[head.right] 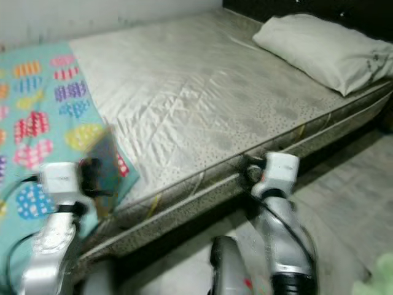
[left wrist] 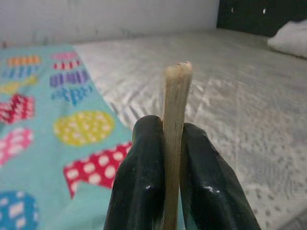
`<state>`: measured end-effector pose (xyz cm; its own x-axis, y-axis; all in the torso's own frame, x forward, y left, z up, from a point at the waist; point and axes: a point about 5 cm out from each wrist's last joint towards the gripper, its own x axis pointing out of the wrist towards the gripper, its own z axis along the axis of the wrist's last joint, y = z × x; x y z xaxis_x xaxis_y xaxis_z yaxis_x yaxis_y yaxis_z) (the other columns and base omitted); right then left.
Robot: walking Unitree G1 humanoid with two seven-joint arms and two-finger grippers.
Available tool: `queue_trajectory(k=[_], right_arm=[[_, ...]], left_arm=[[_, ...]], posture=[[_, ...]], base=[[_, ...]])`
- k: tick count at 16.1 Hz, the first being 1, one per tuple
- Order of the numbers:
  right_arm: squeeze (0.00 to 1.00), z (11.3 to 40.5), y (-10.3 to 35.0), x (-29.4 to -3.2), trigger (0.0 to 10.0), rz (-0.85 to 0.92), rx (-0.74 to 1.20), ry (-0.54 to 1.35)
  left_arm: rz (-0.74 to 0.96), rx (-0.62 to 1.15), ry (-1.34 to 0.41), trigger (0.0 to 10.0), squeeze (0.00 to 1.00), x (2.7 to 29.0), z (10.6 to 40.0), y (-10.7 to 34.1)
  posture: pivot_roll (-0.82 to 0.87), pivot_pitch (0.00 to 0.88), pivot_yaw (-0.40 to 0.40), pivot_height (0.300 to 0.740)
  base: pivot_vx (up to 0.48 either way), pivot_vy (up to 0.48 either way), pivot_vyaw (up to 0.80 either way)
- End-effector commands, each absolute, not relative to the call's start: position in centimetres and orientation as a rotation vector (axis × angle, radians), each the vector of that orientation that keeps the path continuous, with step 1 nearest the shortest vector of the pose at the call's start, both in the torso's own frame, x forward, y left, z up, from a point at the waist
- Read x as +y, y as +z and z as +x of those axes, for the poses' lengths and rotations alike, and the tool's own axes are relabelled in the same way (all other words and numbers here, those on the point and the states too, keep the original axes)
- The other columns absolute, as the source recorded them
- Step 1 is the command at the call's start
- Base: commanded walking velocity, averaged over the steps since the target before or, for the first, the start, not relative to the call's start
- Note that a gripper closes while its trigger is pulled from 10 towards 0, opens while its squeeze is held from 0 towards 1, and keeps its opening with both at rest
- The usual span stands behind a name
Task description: Clean up the room
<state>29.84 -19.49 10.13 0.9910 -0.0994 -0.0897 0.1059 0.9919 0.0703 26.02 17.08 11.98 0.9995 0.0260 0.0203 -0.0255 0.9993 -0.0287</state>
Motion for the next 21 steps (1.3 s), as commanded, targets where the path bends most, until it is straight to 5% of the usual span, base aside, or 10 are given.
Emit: queue_trajectory(k=[1,11,21], right_arm=[[0.00,30.1,10.4,-18.1,10.0,0.098,0.072,-0.053],[0.00,30.3,12.0,-17.2,10.0,0.055,0.008,-0.025],[0.00,31.6,13.7,-17.4,10.0,0.066,-0.038,-0.020]], left_arm=[[-0.013,-0.043,0.038,10.0,0.00,17.6,26.0,12.6],[-0.061,-0.011,0.065,10.0,0.00,17.7,26.5,12.4],[-0.083,-0.030,0.064,10.0,0.00,17.2,27.0,12.7]], posture=[[-0.11,0.000,0.045,0.518],[-0.12,0.000,0.051,0.527],[-0.13,0.000,0.037,0.527]], base=[[0.000,0.000,-0.41],[0.000,0.000,-0.04],[0.000,0.000,-0.50]])
